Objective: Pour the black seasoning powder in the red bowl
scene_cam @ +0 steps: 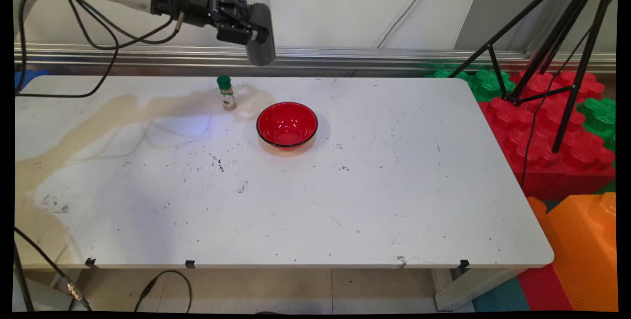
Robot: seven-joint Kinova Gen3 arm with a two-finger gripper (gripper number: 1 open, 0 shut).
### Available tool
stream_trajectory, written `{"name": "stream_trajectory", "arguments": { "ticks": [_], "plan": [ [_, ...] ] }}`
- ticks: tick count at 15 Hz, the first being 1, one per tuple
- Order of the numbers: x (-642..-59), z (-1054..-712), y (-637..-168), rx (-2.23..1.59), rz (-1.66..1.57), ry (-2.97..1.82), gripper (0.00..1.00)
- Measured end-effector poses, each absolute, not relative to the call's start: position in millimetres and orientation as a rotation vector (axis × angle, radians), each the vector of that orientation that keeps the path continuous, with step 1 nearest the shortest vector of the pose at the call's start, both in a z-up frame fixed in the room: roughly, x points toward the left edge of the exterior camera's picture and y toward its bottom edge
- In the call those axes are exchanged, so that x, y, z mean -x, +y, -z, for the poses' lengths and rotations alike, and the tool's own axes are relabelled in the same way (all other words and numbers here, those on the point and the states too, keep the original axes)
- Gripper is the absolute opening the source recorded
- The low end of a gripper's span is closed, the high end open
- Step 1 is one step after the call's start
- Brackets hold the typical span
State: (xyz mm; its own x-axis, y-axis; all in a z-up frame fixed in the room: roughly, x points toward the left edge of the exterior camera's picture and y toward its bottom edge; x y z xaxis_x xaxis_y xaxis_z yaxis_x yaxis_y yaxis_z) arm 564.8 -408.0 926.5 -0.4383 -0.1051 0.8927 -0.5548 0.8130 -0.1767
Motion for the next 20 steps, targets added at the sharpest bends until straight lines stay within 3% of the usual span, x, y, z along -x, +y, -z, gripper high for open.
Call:
{"name": "stream_trajectory", "arguments": {
  "ticks": [20],
  "plan": [
    [-556.3,-906.5,-474.4,-0.230,-0.760,-2.097,0.00]
  ]
}}
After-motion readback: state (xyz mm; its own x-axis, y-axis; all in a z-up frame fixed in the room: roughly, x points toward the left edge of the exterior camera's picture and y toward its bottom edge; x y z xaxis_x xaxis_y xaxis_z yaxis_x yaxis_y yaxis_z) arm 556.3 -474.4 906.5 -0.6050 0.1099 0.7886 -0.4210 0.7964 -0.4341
